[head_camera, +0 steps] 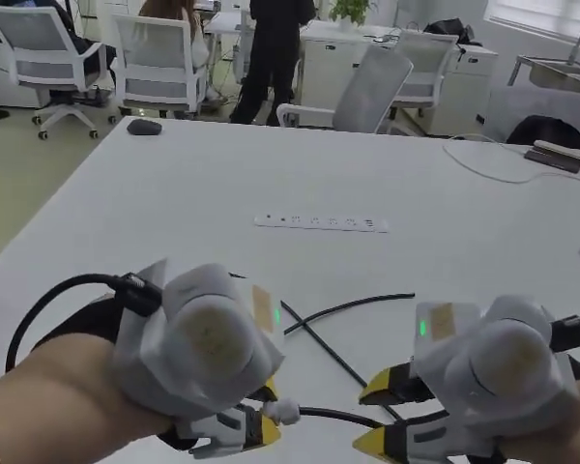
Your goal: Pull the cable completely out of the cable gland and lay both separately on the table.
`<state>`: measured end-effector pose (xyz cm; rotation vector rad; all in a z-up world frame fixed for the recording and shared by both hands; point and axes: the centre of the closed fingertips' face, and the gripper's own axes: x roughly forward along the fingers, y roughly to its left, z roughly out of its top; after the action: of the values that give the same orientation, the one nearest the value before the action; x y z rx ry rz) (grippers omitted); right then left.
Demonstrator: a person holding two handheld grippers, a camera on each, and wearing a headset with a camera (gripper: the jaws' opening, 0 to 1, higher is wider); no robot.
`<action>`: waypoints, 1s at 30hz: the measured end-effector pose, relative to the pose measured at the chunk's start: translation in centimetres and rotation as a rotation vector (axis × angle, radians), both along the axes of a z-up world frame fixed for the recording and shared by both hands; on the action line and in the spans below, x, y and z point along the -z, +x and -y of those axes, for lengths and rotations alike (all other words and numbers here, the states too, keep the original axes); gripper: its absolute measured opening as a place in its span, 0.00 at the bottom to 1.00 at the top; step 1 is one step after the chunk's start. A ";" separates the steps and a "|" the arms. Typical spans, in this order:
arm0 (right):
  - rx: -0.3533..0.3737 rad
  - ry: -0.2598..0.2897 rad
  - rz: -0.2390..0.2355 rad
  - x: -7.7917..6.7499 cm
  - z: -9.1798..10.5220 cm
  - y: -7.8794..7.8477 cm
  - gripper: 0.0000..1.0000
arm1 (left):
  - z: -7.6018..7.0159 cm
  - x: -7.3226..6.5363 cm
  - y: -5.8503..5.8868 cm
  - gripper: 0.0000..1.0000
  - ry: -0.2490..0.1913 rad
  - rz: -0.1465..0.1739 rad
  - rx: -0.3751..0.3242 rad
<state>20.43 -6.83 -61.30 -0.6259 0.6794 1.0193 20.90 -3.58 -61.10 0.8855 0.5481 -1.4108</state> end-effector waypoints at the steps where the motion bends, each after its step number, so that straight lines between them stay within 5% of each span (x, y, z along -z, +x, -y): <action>1: -0.005 0.011 0.001 -0.2 -0.4 0.0 0.19 | 0.1 0.1 -0.1 0.17 0.003 0.001 0.004; 7: -0.053 0.012 -0.005 0.0 -1.5 -0.6 0.03 | 0.6 -0.1 -0.3 0.17 0.006 0.015 0.027; 14: -0.051 0.030 -0.017 0.1 -1.1 -1.0 0.03 | 0.7 0.0 -0.6 0.17 -0.004 -0.005 0.031; 16: -0.048 0.002 -0.014 0.4 -0.3 -1.0 0.03 | 0.0 0.6 0.1 0.17 0.043 0.041 0.037; 19: -0.032 0.014 -0.025 0.3 0.3 -1.1 0.03 | -0.4 0.6 0.2 0.16 0.030 0.017 0.017; 30: 0.042 -0.026 -0.061 1.4 4.4 -1.6 0.03 | -1.6 0.8 0.9 0.16 0.052 0.017 -0.015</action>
<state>18.84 -11.21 -62.73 -0.6024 0.7569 0.9947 21.82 -1.96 -61.91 0.9328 0.5798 -1.3795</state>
